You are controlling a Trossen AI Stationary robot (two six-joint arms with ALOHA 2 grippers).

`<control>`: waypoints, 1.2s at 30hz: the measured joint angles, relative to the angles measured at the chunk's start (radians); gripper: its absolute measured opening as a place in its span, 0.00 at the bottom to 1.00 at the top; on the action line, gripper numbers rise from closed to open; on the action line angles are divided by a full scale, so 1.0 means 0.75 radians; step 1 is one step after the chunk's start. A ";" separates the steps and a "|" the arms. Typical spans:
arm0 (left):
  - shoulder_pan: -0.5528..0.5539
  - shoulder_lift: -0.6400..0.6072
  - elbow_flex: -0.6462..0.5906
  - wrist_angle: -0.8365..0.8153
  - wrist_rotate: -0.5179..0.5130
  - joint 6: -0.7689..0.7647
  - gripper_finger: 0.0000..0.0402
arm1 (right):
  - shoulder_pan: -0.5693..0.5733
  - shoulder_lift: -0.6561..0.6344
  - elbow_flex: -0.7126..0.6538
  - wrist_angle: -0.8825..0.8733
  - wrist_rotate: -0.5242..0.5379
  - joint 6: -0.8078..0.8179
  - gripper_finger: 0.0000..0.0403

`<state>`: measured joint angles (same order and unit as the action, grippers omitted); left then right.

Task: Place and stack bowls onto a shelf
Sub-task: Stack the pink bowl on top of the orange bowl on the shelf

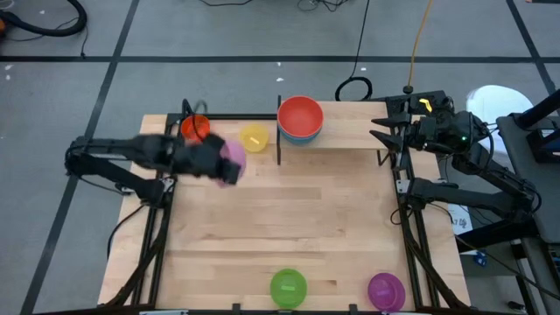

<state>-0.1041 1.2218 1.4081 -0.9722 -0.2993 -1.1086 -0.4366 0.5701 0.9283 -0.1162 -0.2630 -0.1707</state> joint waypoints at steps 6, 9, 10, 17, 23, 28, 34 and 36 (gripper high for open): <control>0.227 0.025 0.242 -0.004 -0.001 0.491 0.01 | 0.000 0.000 0.000 0.000 0.008 0.002 0.29; 0.332 0.040 0.341 -0.007 -0.001 0.714 0.01 | 0.000 0.000 0.000 0.000 0.074 0.013 0.29; 0.366 0.050 0.372 -0.006 0.006 0.781 0.01 | 0.000 0.001 0.000 0.000 0.101 0.025 0.29; 0.567 0.186 0.535 -0.041 0.193 1.142 0.01 | 0.000 0.027 0.000 0.001 0.184 0.053 0.29; 0.628 0.398 0.712 -0.091 0.374 1.398 0.01 | 0.000 0.063 0.000 0.000 0.186 0.072 0.29; 0.623 0.591 0.953 -0.250 0.404 1.549 0.01 | 0.000 0.078 0.000 0.000 0.220 0.067 0.29; 0.588 0.782 1.208 -0.375 0.404 1.685 0.01 | 0.000 0.080 0.000 0.000 0.222 0.063 0.29; 0.578 0.826 1.265 -0.386 0.402 1.715 0.01 | 0.000 0.080 0.000 0.000 0.222 0.063 0.29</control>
<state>0.3296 1.8410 2.3565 -1.2618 0.0025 0.1774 -0.4366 0.6300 0.9283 -0.1159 -0.0967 -0.1238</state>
